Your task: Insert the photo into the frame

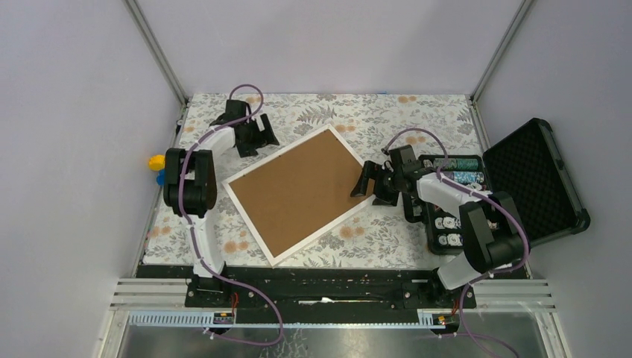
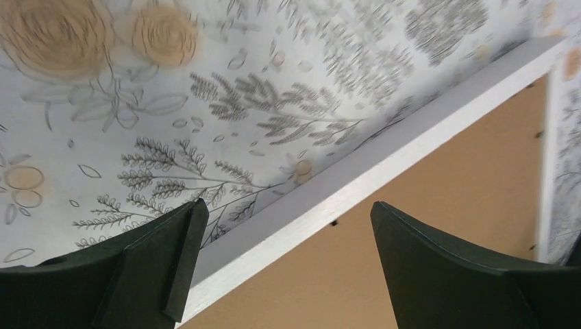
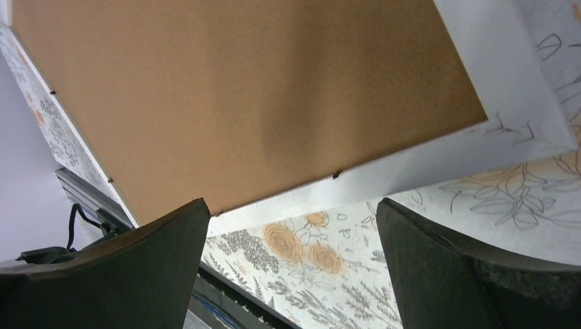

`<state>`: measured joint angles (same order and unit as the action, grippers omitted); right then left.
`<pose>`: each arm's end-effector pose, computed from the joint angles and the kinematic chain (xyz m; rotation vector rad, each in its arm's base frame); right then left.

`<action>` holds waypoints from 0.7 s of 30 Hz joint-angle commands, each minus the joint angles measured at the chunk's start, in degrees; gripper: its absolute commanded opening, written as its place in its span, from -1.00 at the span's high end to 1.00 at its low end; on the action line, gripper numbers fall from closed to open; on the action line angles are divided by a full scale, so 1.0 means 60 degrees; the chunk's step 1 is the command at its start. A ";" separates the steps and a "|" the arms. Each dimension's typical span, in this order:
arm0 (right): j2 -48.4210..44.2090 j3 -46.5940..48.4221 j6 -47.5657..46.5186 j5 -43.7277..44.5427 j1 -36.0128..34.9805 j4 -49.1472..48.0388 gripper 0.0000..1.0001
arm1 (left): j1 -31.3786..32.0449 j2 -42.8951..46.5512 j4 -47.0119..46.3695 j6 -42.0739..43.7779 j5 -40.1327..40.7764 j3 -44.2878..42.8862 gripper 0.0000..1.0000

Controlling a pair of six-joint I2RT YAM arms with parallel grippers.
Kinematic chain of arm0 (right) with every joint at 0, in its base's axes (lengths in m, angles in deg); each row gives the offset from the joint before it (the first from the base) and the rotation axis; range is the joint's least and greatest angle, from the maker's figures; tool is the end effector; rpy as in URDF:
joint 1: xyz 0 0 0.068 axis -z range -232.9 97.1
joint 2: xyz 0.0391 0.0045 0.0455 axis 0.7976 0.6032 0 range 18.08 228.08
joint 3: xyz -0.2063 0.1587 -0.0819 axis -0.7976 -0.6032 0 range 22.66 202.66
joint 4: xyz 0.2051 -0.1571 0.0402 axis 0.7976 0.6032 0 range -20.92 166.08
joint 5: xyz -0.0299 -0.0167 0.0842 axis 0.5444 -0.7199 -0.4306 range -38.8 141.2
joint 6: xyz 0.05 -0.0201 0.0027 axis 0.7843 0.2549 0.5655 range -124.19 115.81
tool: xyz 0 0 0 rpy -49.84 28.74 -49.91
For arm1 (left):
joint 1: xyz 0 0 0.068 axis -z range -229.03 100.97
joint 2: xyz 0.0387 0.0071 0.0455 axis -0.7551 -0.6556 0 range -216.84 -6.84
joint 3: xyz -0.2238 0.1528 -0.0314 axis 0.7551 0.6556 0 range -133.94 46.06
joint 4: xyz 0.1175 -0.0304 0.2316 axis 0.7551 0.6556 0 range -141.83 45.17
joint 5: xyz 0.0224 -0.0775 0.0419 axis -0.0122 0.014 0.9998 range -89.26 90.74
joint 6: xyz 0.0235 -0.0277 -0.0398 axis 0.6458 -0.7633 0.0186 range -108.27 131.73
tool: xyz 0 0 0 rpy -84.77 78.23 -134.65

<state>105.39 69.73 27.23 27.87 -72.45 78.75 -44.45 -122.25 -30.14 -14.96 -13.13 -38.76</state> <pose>0.2800 0.1144 0.1831 0.0724 2.5490 0.8732 0.4391 -0.0438 0.1930 -0.3807 2.4944 -0.5274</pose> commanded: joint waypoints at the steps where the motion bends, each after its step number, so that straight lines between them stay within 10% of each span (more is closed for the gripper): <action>1: 0.0706 0.0179 0.0399 -0.0419 0.0122 -0.0579 -0.99 | -0.0066 -0.0383 0.0764 0.0249 -0.0540 -0.0071 -0.97; 21: 0.2680 0.2318 0.0017 -0.1784 0.0954 -0.0552 -0.91 | -0.0725 0.4568 -0.0319 -0.1183 -0.2196 0.5839 -0.97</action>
<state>120.60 80.29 28.43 23.08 -68.63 77.37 -49.13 -100.55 -33.59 -19.40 -20.17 -6.04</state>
